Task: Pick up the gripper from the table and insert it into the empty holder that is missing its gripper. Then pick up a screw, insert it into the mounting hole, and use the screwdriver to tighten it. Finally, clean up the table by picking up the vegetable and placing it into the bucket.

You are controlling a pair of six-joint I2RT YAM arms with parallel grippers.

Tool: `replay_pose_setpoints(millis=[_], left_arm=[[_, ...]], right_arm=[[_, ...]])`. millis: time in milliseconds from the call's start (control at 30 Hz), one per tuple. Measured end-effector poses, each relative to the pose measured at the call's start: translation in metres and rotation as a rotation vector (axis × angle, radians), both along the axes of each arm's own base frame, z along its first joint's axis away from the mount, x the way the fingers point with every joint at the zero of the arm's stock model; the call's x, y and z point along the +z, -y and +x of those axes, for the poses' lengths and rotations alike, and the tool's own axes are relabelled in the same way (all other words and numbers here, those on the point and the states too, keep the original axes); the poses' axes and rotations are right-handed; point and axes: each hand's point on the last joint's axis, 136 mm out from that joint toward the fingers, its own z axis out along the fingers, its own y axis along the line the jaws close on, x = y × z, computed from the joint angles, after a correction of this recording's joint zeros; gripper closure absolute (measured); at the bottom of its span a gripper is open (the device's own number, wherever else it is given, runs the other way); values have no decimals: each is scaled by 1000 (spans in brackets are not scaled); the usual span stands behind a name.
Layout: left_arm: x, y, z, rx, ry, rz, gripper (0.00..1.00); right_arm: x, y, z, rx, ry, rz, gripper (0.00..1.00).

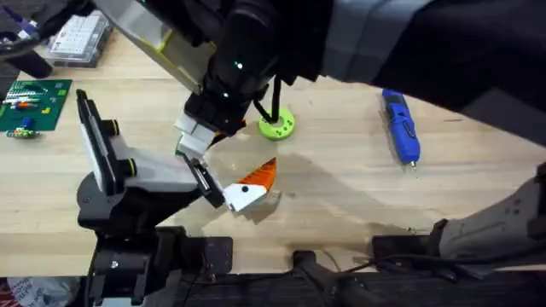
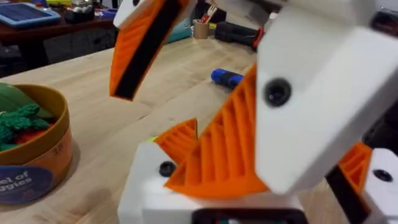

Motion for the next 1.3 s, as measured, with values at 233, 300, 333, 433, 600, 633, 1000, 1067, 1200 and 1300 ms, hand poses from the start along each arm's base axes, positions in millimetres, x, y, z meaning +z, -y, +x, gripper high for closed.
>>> replay_pose_setpoints(millis=[233, 300, 333, 433, 600, 633, 1000, 1067, 1200, 1300], left_arm=[[0, 0, 0, 0, 0, 0, 11], [0, 0, 0, 0, 1, 0, 11], [0, 0, 0, 0, 1, 1, 9], [0, 0, 1, 4, -1, -1, 117], [0, -2, 2, 15, 4, 3, 589], [0, -2, 2, 15, 4, 3, 624], [0, -2, 2, 15, 5, 4, 988], [0, -1, 2, 14, 5, 4, 996], [0, -1, 1, 7, 9, 6, 996], [0, -1, 1, 7, 9, 6, 996]], right_arm=[[1, 0, 0, 0, 1, 1, 14], [1, 0, 0, 0, 2, 2, 14], [1, 0, 0, 0, 2, 2, 14], [2, 0, 0, 1, 1, 3, 14], [3, 0, -2, 5, -2, 7, 14], [3, 0, -2, 6, -3, 7, 14], [3, 0, -2, 9, -2, 6, 14], [4, 0, -2, 9, -1, 8, 14], [4, -5, -9, 29, -11, 21, 14], [4, -7, -13, 40, -17, 21, 14]])
